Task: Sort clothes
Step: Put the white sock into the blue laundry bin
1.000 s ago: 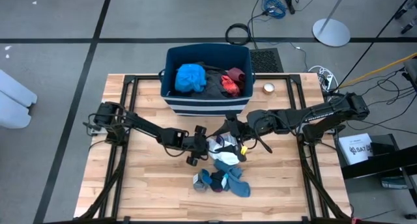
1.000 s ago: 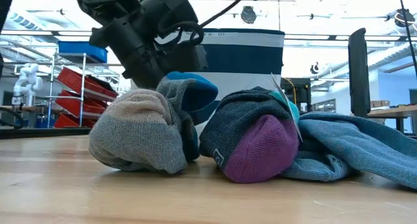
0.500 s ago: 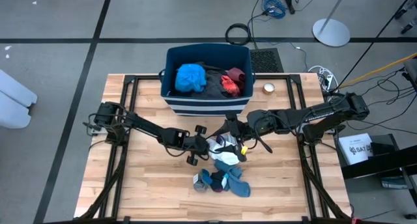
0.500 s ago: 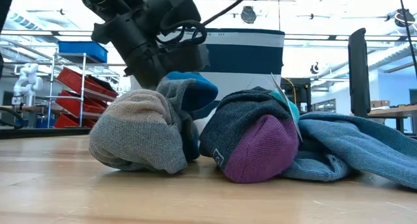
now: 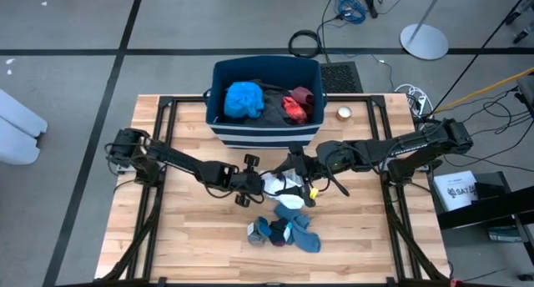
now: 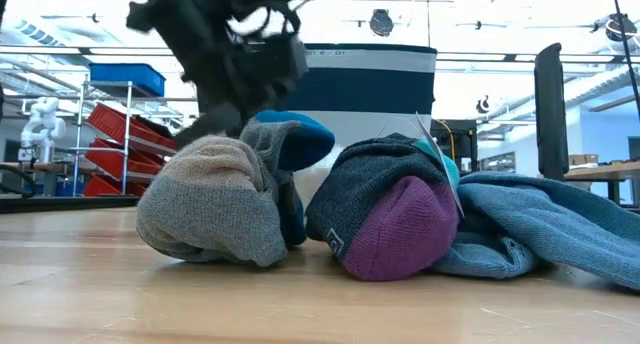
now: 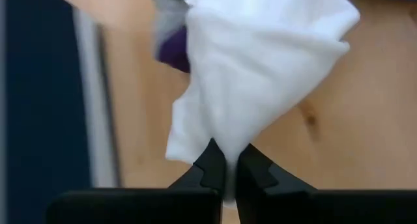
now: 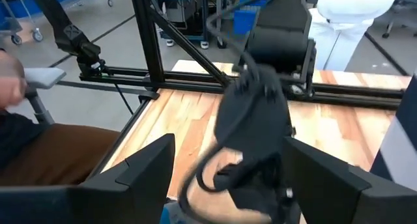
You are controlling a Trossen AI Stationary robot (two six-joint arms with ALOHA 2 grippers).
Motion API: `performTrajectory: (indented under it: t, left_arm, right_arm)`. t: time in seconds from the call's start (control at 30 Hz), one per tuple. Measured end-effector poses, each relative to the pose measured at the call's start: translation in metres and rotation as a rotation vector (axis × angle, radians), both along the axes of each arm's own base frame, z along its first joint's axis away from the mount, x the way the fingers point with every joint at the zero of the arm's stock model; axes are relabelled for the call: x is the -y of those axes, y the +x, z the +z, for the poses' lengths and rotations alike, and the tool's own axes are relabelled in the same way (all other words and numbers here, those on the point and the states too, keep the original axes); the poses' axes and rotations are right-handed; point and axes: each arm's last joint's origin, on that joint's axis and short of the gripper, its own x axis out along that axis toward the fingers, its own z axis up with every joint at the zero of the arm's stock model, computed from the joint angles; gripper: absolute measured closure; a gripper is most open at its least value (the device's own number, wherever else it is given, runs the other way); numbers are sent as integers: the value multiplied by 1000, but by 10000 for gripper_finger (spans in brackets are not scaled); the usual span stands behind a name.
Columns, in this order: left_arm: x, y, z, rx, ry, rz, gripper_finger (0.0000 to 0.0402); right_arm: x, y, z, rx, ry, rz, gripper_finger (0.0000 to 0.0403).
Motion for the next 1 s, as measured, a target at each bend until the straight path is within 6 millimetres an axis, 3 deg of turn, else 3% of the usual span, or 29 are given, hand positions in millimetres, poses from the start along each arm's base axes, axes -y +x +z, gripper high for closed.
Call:
performTrajectory:
  t: [0.2,0.43,0.73,1.0]
  left_arm:
    - [-2,-24,44,52,35,28,382]
    - [-5,-69,94,106,-16,64,382]
    - [-5,-115,125,140,-91,102,382]
    - [5,-129,152,344,-165,31,382]
  right_arm:
    - [0,1,7,81,-45,15,135]
    - [-1,3,15,182,-80,24,135]
    - [3,4,29,321,-106,-88,135]
    - [2,17,11,252,-131,-150,135]
